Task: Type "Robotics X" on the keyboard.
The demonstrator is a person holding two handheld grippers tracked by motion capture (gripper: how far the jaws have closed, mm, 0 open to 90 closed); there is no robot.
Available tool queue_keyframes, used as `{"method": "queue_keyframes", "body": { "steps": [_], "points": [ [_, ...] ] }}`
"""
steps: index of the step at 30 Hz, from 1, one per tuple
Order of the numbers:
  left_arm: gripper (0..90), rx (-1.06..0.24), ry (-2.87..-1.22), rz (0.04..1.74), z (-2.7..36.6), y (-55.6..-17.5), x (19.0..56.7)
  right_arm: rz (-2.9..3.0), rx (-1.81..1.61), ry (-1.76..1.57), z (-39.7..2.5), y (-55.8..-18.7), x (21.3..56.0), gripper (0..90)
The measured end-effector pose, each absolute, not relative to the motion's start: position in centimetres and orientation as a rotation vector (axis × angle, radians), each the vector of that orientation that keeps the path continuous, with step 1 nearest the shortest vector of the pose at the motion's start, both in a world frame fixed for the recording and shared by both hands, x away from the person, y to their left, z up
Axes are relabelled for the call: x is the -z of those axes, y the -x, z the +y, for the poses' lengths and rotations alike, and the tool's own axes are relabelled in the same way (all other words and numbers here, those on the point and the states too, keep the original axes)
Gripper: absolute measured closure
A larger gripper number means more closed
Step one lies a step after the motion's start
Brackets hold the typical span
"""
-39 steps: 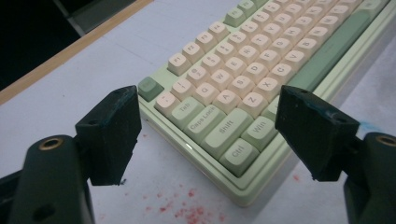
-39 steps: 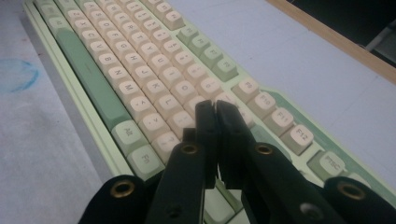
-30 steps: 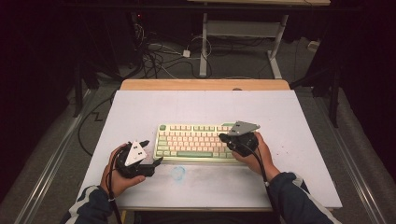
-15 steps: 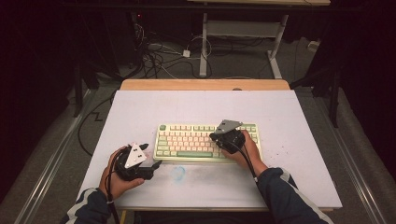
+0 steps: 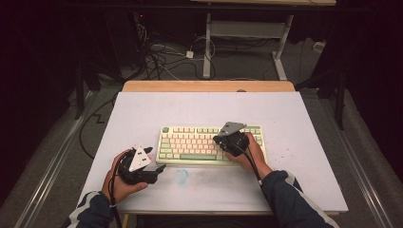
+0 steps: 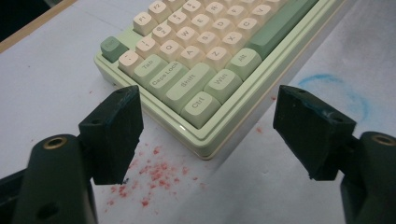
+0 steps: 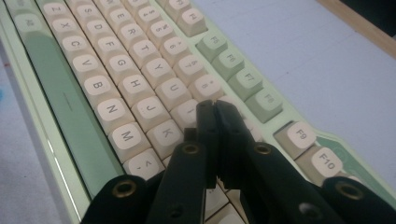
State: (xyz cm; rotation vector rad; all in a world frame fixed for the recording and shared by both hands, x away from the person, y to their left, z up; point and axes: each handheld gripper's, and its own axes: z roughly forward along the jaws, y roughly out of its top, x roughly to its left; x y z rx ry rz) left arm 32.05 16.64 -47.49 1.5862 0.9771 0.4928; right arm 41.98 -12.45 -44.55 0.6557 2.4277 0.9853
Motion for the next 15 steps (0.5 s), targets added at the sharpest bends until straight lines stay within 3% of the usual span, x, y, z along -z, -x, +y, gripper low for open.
{"method": "queue_keyframes", "body": {
  "steps": [9,15],
  "points": [
    [22.9,-0.499,-1.591,0.976,16.6,-32.1,47.5,2.378,-1.077,-0.664,-13.5,-41.2,43.3,84.9],
    [22.9,-0.500,-1.599,0.979,16.5,-32.0,47.5,2.314,-1.138,-0.658,-14.3,-40.4,42.4,74.4]
  ]
}}
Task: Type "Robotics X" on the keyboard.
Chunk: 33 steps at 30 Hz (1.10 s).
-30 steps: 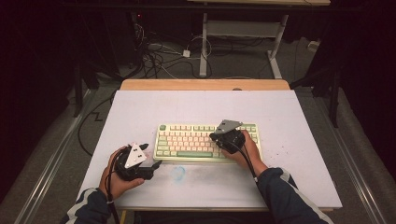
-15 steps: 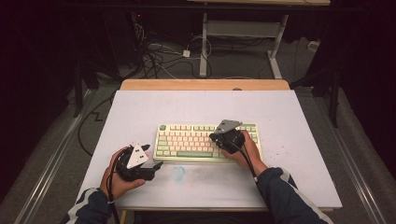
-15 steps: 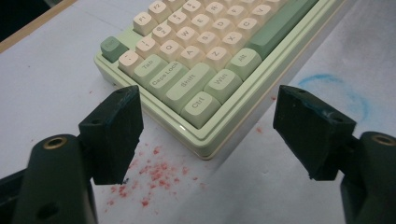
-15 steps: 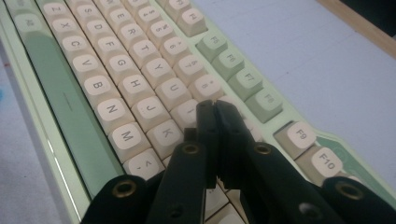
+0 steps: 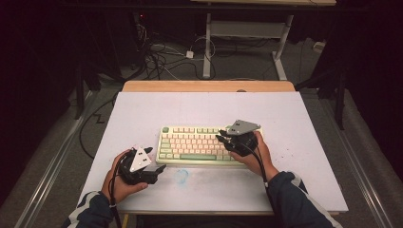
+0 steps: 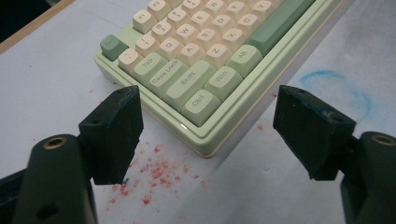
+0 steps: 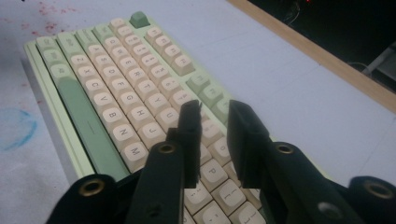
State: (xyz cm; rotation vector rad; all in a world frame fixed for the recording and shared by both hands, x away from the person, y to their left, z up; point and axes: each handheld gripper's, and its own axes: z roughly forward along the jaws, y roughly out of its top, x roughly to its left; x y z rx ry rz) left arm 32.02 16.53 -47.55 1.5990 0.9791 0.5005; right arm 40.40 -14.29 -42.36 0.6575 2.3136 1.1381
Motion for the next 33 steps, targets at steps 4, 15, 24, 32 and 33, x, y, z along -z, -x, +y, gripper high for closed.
{"method": "queue_keyframes", "body": {
  "steps": [4,15,24,32,33],
  "points": [
    [22.9,-0.501,-1.608,0.984,16.5,-32.0,47.6,2.277,-1.172,-0.648,-14.9,-39.7,41.9,65.1],
    [22.8,-0.507,-1.603,0.989,16.5,-32.0,47.6,2.172,-1.203,-0.642,-16.5,-37.7,41.0,36.7],
    [23.7,-0.521,-1.603,1.003,16.4,-32.1,47.4,2.089,-1.201,-0.675,-18.6,-35.7,41.1,24.9],
    [28.0,-0.523,-1.606,1.016,16.4,-32.1,47.3,2.068,-1.162,-0.682,-20.6,-34.1,42.2,25.6],
    [29.6,-0.521,-1.605,1.014,16.4,-32.1,47.3,2.065,-1.153,-0.679,-20.8,-33.8,42.3,25.7]
  ]
}}
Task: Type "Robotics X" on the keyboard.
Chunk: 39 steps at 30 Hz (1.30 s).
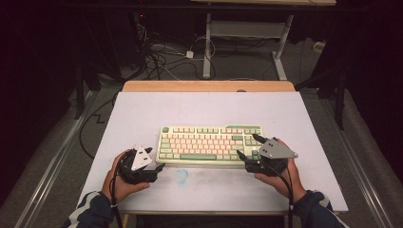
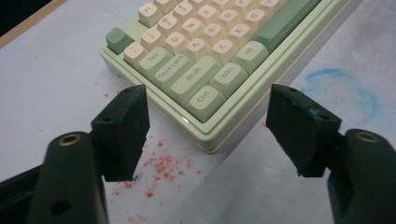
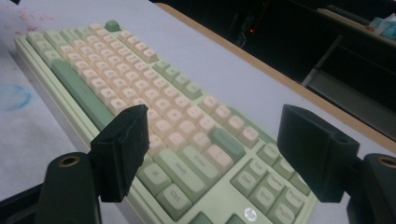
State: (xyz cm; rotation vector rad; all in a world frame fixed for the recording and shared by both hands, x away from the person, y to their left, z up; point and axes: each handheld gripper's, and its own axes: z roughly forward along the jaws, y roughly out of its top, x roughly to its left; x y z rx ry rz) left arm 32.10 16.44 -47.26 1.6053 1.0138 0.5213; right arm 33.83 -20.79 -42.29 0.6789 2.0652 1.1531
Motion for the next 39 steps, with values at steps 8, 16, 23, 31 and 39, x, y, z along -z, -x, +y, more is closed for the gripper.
{"method": "queue_keyframes", "body": {
  "steps": [8,16,23,31,39],
  "points": [
    [61.9,-0.456,-1.601,1.020,16.4,-32.2,46.2,2.060,-1.159,-0.707,-22.2,-32.2,43.3,26.2],
    [87.2,-0.403,-1.648,0.991,14.5,-33.6,44.8,2.095,-1.107,-0.704,-23.0,-31.0,44.5,26.2],
    [87.3,-0.363,-1.699,0.952,11.3,-35.2,44.1,2.108,-1.109,-0.717,-23.0,-30.8,44.7,26.3],
    [87.2,-0.312,-1.759,0.898,7.5,-36.3,44.1,2.125,-1.098,-0.698,-22.8,-30.8,44.9,26.4],
    [87.2,-0.293,-1.819,0.880,5.4,-36.9,44.9,2.136,-1.089,-0.683,-22.6,-30.8,45.0,26.4]
  ]
}}
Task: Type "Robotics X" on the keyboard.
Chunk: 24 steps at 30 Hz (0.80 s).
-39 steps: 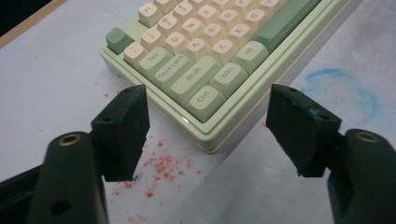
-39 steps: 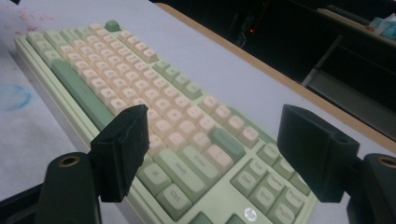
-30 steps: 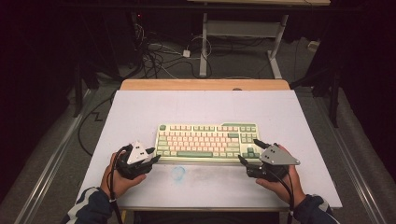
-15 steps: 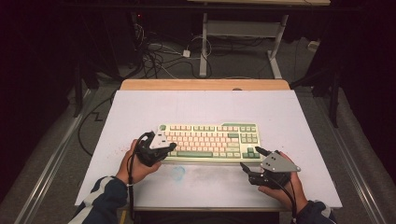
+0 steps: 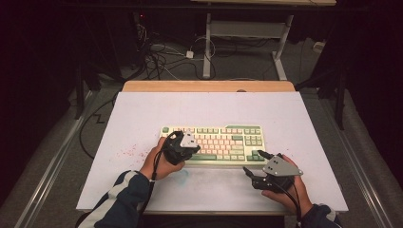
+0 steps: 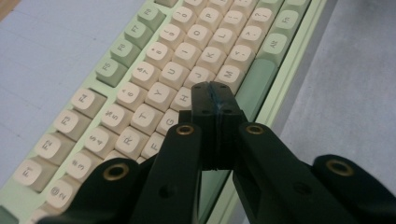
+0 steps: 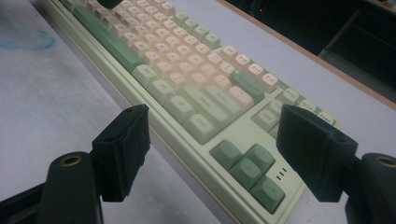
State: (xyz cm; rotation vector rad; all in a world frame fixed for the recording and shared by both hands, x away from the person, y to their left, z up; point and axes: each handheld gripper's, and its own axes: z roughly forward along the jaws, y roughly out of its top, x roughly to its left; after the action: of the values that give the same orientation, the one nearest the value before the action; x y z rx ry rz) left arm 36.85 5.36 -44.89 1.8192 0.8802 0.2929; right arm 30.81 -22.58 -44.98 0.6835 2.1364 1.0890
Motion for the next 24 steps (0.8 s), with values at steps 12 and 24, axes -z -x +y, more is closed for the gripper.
{"method": "queue_keyframes", "body": {
  "steps": [12,24],
  "points": [
    [87.2,-0.319,-1.878,0.903,4.0,-37.7,46.6,2.159,-1.068,-0.678,-22.4,-30.9,45.2,26.4],
    [78.5,-0.367,-1.762,0.844,5.3,-37.0,44.5,2.151,-1.077,-0.676,-22.6,-30.8,45.0,26.4]
  ]
}}
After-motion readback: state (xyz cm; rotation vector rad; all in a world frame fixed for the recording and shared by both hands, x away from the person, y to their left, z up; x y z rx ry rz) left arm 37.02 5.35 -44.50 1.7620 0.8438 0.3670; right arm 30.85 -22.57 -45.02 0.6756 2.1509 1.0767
